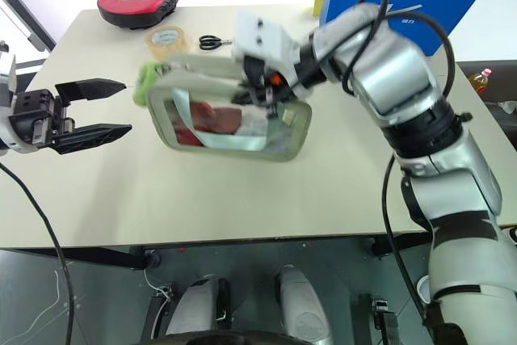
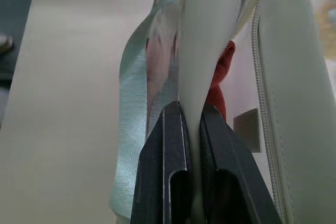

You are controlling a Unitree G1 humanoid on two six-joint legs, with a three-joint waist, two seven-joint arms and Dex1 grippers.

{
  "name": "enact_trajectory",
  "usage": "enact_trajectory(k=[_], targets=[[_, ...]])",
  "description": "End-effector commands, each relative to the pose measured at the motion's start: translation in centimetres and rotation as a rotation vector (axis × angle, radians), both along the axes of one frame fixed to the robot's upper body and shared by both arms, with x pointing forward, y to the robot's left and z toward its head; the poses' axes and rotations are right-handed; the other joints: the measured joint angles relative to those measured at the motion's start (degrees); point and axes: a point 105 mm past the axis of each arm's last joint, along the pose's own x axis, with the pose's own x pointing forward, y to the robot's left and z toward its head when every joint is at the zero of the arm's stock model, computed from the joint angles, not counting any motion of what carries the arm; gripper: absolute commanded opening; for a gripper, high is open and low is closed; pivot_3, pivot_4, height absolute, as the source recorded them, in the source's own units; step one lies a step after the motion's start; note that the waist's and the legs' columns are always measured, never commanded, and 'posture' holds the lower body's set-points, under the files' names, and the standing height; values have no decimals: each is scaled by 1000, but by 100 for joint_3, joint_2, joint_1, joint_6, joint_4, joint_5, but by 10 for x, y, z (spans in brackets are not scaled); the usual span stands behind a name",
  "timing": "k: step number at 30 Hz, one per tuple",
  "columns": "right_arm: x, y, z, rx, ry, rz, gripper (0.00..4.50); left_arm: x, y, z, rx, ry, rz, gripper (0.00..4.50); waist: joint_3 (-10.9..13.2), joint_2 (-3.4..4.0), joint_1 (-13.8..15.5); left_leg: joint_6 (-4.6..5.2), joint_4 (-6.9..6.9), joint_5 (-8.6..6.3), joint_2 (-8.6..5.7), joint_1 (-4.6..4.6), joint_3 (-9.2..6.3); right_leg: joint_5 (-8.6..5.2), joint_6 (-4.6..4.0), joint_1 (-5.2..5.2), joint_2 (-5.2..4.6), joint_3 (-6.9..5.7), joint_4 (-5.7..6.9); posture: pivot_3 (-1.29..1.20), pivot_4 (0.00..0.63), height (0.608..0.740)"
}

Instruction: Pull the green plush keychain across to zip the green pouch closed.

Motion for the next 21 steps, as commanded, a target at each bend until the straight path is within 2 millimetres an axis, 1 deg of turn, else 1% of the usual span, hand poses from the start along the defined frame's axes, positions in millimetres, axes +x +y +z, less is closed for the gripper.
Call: enact_trajectory(k=[1,4,5,7,10,13,16,19,20,21], targets=[[-14,1,15,-33,-153,102,42,-4,-1,8,16,-48,1,4500,1,1,6,0,0,0,0,0,-1,0,0,-2,1,0,4,0,150,737],[-12,-7,-8,-150,-223,105,42,-4,-2,7,19,-48,-2,4500,0,1,36,-1,0,0,2,0,-2,0,0,-3,2,-1,5,0,150,737],[-14,-8,-12,-168,-238,124,42,-4,-2,7,21,-48,-2,4500,0,1,41,-1,1,0,2,0,-2,0,0,-1,0,-2,4,0,150,737],[-19,-6,-13,-138,-197,140,42,-5,-2,7,22,-46,-2,4500,0,0,45,-1,5,1,0,0,-1,0,0,4,-3,-2,0,0,150,737],[-17,-5,-15,-142,-180,115,42,-5,-3,6,25,-44,-3,4500,0,0,31,-1,17,1,0,5,-1,0,0,14,-4,-2,1,0,150,737],[-13,-5,-14,-126,-144,53,1092,-5,-4,5,30,-43,-4,4500,0,0,38,-1,18,0,2,15,-3,0,-1,21,-1,-3,5,0,150,737],[-13,-5,-9,-104,-126,20,2546,-6,-4,3,36,-35,-5,4500,0,0,42,-1,18,1,2,15,-3,0,-1,21,0,-3,7,0,150,737],[-14,-10,2,-63,-105,-10,4177,-9,-5,0,37,-20,-5,4500,0,0,44,-1,17,0,1,14,-2,0,-1,21,-4,-3,5,0,150,737],[-16,-13,7,-49,-97,-6,4449,-10,-6,-2,37,-15,-3,4500,0,0,44,-1,17,0,1,14,-2,0,-1,21,-4,-3,4,0,150,737],[-18,-18,14,-25,-85,-12,4449,-10,-6,-5,47,-8,0,4500,1,1,45,-1,17,0,1,14,-2,0,-1,21,-4,-3,4,0,150,737]])
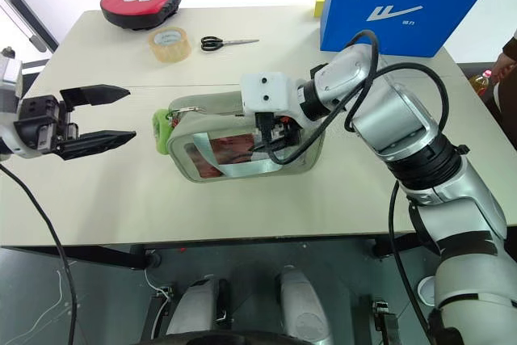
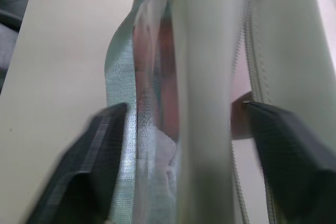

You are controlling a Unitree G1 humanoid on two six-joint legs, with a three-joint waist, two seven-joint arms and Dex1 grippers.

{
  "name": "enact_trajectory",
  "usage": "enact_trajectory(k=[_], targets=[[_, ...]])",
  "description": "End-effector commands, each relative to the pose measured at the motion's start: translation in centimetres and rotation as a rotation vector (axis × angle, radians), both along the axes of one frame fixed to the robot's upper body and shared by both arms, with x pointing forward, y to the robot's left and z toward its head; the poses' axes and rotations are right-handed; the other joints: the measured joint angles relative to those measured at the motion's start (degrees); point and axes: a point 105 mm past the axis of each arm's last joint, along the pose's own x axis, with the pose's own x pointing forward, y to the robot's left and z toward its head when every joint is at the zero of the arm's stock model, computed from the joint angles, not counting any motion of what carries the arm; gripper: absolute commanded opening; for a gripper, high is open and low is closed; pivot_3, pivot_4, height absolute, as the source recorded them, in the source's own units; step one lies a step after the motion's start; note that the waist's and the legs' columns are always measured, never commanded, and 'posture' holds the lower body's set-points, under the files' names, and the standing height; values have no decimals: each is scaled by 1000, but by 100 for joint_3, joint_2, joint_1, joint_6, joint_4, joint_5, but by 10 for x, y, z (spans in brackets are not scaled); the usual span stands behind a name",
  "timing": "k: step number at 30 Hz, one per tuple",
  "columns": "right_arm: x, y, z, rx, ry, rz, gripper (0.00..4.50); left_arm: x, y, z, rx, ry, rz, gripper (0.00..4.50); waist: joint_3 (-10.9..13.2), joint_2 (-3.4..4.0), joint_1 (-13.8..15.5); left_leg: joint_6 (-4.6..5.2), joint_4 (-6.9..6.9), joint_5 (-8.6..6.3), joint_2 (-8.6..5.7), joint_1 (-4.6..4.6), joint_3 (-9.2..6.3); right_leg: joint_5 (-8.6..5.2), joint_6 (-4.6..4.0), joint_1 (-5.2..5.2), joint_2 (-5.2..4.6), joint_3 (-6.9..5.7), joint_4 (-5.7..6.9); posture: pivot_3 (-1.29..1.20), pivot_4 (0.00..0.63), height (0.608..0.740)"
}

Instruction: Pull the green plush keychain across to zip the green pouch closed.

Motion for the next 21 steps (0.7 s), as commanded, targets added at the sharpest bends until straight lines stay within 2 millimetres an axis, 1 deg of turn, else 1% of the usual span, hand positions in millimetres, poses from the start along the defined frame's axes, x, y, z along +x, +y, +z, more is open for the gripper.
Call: enact_trajectory(k=[1,6,8,10,12,15,18,21], targets=[[-11,-12,41,89,-46,11,4449,-6,-2,2,28,-24,1,4500,1,0,1,0,0,0,0,0,0,0,0,0,0,0,0,0,150,737],[-20,-34,59,145,-27,-5,4449,-8,-5,-1,23,-14,-8,4500,1,-1,13,0,0,0,0,0,-2,0,0,4,-1,-2,-4,0,150,737],[-25,-37,62,166,-16,-5,4449,-7,-6,-2,21,-9,-13,4500,1,-2,7,0,0,0,-1,0,-1,0,0,4,0,-2,-4,0,150,737],[-30,-35,63,191,5,13,4449,-6,-6,-4,22,-4,-9,4500,1,-1,-11,0,-1,0,0,1,-2,0,0,4,2,-1,-4,0,150,737],[-33,-34,59,190,0,27,4449,-5,-8,-7,30,5,-12,4500,1,-1,-12,1,-4,0,0,2,-1,0,0,3,4,1,-3,0,150,737],[-32,-41,50,183,-6,11,4449,-6,-11,-14,57,17,-17,4500,1,-1,2,1,-4,0,0,2,-2,0,0,4,3,-1,-4,0,150,737],[-25,-63,34,144,-13,-69,4449,-7,-12,-14,54,16,-18,4500,2,-4,45,1,-2,0,-3,0,0,0,0,6,-1,0,-7,0,150,737],[-22,-75,24,123,-15,-108,4449,-8,-11,-13,53,16,-16,4500,2,-3,63,1,1,0,-4,1,3,0,1,10,-2,2,-12,0,150,737]])
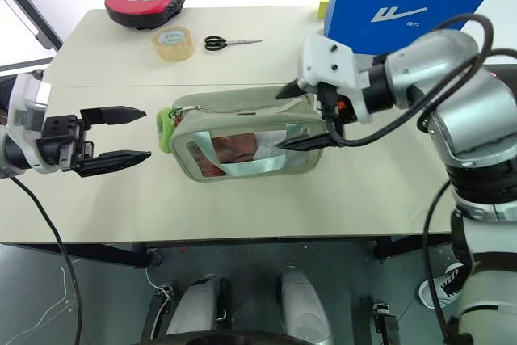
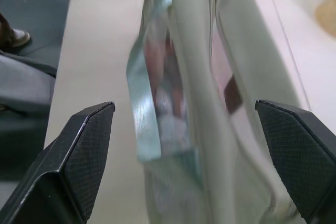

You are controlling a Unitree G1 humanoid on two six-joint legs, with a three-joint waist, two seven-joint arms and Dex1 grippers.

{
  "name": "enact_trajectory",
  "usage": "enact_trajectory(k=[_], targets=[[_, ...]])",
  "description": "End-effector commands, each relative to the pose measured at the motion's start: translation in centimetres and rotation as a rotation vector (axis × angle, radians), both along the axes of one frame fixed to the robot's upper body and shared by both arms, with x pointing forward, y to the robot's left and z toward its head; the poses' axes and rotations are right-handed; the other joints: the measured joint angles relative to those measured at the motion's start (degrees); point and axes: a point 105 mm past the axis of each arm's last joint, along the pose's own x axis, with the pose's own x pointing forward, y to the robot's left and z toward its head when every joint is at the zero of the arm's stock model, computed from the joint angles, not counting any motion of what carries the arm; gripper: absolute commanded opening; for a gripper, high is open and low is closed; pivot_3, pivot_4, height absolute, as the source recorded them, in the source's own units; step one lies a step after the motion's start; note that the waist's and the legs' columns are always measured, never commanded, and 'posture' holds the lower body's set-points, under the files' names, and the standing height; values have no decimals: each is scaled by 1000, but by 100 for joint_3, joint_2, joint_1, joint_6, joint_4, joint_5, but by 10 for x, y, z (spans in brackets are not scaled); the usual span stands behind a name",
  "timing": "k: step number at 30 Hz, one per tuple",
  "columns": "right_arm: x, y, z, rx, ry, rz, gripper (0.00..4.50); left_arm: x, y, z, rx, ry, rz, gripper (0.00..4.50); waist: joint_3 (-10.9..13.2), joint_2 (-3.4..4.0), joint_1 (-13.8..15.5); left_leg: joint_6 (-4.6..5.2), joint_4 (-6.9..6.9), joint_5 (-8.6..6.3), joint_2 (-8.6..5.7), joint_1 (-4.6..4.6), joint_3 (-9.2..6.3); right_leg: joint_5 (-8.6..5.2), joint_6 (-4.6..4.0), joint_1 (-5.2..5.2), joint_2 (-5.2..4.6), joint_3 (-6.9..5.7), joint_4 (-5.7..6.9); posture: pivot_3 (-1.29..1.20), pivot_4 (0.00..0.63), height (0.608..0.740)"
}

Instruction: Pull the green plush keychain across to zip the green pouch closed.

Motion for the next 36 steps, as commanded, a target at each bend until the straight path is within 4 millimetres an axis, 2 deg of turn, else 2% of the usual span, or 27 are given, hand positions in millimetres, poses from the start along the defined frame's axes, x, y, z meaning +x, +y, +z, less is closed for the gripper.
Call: enact_trajectory(k=[1,4,7,8,9,11,12,17,21,25,28,35,36], targets=[[3,-11,5,-14,-87,-36,4449,-5,0,9,10,-41,-5,4500,0,0,-9,0,0,0,0,0,0,0,0,0,1,0,0,0,150,737],[12,-19,-6,-46,-101,-87,3686,-4,0,9,14,-41,-2,4500,0,0,-51,0,0,0,2,5,-1,0,0,0,6,0,4,0,150,737],[16,-17,-8,-31,-93,-96,2315,-4,0,11,15,-46,-1,4500,0,0,-63,0,0,0,2,5,-1,0,0,0,7,0,4,0,150,737],[17,-16,-7,-22,-95,-95,1680,-3,1,12,16,-47,0,4500,0,0,-60,0,0,0,2,5,-2,0,0,0,7,0,4,0,150,737],[18,-15,-6,-13,-100,-94,1291,-3,1,12,20,-48,3,4500,0,0,-60,0,-1,0,2,5,-2,0,0,0,7,0,4,0,150,737],[20,-13,-5,-5,-108,-95,233,-1,4,11,24,-49,16,4500,0,0,-58,0,-1,0,2,5,-2,0,0,1,6,0,4,0,150,737],[20,-12,-5,-4,-109,-94,46,1,6,11,28,-55,31,4500,0,0,-58,0,-1,0,2,5,-2,0,0,1,5,0,4,0,150,737],[18,-9,-4,3,-96,-92,46,27,27,-7,129,-67,172,4500,0,0,-59,0,0,0,1,6,-1,0,-1,1,9,-1,4,0,150,737],[18,-9,-3,6,-100,-95,46,40,27,-22,163,-69,192,4500,0,0,-59,0,-1,0,1,8,5,0,0,2,7,1,4,0,150,737],[16,-7,-2,11,-99,-85,46,55,22,-23,108,-74,206,4500,-1,-1,-52,0,1,0,1,6,6,0,0,2,7,-1,5,0,150,737],[16,-8,-2,11,-102,-93,0,63,12,-22,71,-53,188,3645,-1,-1,-53,0,2,0,1,7,6,0,0,3,7,-1,8,0,150,737],[18,-9,0,24,-104,-121,0,65,7,-22,88,-41,146,76,0,0,-60,0,0,0,2,7,1,0,0,1,8,0,8,0,150,737],[19,-9,1,28,-104,-127,0,64,9,-20,93,-45,146,20,0,0,-59,0,1,0,3,7,0,0,0,1,7,0,8,0,150,737]])
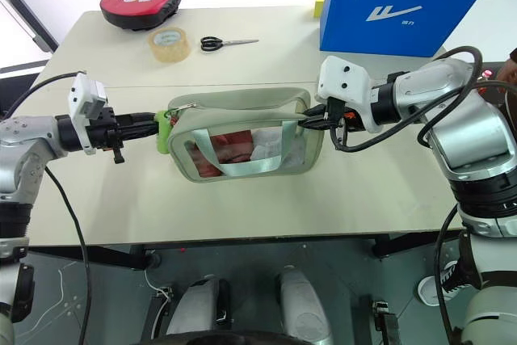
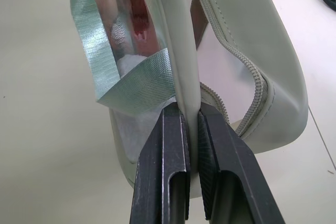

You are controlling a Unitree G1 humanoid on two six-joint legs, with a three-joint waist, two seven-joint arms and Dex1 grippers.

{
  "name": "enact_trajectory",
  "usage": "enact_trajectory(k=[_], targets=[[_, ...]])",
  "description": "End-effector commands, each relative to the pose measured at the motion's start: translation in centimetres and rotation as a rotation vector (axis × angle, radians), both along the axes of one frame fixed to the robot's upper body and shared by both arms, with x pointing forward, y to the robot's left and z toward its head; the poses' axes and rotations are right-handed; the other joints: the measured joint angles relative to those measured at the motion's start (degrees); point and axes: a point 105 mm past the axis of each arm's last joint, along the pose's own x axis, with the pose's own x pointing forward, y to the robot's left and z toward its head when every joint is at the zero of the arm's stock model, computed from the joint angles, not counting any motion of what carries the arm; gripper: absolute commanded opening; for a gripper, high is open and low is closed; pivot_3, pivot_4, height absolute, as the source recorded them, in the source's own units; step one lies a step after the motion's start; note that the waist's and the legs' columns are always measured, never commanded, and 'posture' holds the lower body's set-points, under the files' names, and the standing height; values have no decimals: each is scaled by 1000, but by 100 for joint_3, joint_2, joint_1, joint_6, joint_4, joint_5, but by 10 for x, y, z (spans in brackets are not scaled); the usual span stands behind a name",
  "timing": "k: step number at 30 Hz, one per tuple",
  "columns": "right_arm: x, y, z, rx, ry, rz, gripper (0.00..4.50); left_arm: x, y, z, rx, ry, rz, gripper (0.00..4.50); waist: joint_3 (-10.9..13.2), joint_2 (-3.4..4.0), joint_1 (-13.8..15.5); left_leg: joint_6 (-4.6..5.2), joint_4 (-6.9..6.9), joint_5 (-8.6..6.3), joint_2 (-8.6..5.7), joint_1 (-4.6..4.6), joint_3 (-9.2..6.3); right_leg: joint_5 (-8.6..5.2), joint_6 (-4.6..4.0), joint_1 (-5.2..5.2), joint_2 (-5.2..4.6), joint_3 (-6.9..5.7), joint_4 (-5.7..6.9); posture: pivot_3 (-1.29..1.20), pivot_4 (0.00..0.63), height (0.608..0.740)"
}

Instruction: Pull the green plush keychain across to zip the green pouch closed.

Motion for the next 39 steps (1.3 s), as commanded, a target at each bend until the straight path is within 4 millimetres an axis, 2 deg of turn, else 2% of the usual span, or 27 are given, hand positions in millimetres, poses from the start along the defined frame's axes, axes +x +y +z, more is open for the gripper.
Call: enact_trajectory(k=[1,5,9,11,14,21,24,27,29,31,33,34,39], targets=[[-1,3,16,24,-58,-2,0,-3,5,18,15,-48,-10,20,0,0,1,0,0,0,0,0,0,0,0,0,-1,1,0,0,150,737],[1,3,12,21,-49,-15,0,-12,14,33,15,-42,-25,20,0,0,-7,0,1,0,0,0,0,0,0,0,0,1,1,0,150,737],[4,3,10,22,-46,-22,0,-17,16,68,-68,-48,-47,20,0,-1,4,0,3,0,0,-2,-1,0,0,0,1,-4,1,0,150,737],[5,4,9,20,-45,-26,0,-17,10,82,-101,-36,-75,20,0,-1,13,0,6,0,-2,-2,0,0,0,3,1,-4,1,0,150,737],[8,5,7,17,-45,-31,0,-13,-7,92,-122,-4,-119,20,0,0,11,0,7,0,-5,-1,1,0,1,5,1,-3,2,0,150,737],[11,7,6,20,-47,-36,0,13,-63,73,-56,74,-156,20,0,-1,9,-1,9,1,-4,-1,-4,0,1,8,3,-3,4,0,150,737],[11,8,6,26,-46,-41,0,23,-85,74,-70,92,-154,20,0,-1,-1,-1,10,1,-4,-1,-10,0,1,6,3,-2,6,0,150,737],[10,8,5,30,-42,-44,0,28,-98,73,-78,134,-151,1020,0,-1,-2,-1,10,1,-4,-1,-11,0,1,6,3,-2,7,0,150,737],[10,8,4,31,-42,-50,0,27,-100,74,-73,135,-156,2155,0,-1,-8,-1,9,1,-4,0,-10,0,1,6,3,0,7,0,150,737],[10,8,4,35,-39,-56,0,25,-98,76,-59,123,-164,3056,0,0,-6,-2,8,1,-4,2,-9,0,1,6,3,1,7,0,150,737],[10,8,4,36,-37,-62,0,22,-92,77,-44,114,-166,4152,0,-1,2,-3,9,2,-4,2,-10,0,1,6,3,0,7,0,150,737],[10,7,4,36,-37,-64,0,20,-88,78,-35,109,-163,4474,0,-1,-2,-3,9,2,-4,2,-10,0,1,6,2,0,7,0,150,737],[11,7,2,37,-35,-71,0,18,-58,83,34,57,-120,4474,0,0,-1,-4,8,2,-4,2,-10,0,1,6,3,-1,7,0,150,737]])
